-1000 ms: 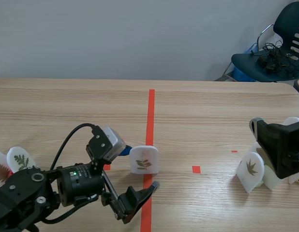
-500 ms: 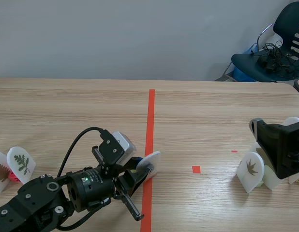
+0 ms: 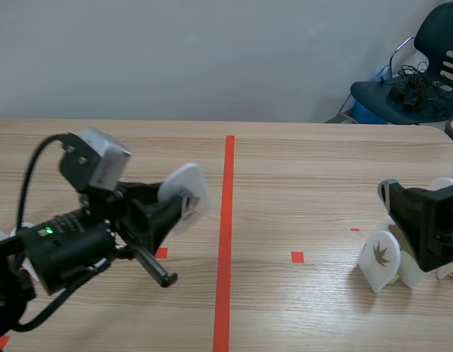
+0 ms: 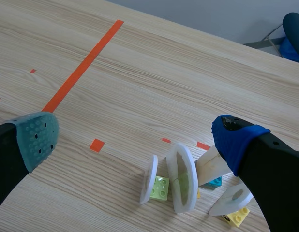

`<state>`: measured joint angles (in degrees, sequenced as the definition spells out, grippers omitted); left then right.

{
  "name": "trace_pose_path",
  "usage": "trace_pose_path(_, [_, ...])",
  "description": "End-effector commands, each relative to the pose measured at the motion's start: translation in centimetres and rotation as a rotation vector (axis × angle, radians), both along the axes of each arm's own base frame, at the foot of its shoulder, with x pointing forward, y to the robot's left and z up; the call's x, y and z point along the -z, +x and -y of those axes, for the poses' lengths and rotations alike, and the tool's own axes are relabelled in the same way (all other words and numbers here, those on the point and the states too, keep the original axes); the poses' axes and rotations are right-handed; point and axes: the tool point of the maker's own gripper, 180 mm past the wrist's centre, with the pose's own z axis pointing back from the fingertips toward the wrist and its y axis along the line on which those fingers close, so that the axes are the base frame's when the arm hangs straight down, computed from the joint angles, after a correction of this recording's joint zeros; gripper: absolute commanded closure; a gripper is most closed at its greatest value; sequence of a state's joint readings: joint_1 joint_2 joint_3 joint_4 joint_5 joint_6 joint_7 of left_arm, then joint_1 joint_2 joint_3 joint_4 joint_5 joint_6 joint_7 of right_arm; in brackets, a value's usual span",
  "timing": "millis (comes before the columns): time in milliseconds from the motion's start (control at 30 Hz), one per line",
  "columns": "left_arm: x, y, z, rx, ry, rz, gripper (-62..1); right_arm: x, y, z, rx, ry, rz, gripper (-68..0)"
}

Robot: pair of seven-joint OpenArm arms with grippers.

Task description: Do the leaf sorting experiment

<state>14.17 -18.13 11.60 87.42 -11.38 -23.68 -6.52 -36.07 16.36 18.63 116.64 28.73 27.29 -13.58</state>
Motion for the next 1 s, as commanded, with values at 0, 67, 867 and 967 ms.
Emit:
trace_pose_path(0, [0.5,-0.9,-1.3,-0.047,-0.023,-0.041,-4.1,-0.7,0.4,0.2,0.006,0.003,0.028,-67.9])
trace_pose_path(67, [0.2,-1.3,-3.5,-0.117,-0.058,-0.064,-4.1,-0.7,0.4,0.2,0.006,0.003,0.028,-67.9])
trace_pose_path(867, [8.4,-1.0,-21.3,-0.729,-0.051,-0.233,-19.9,-0.8,0.4,0.2,0.006,0.004,0.031,-67.9])
trace_pose_path(967, [8.1,-1.0,-21.7,-0.736,-0.050,-0.224,-33.4,-0.8,0.4,0.2,0.006,0.004,0.031,-67.9])
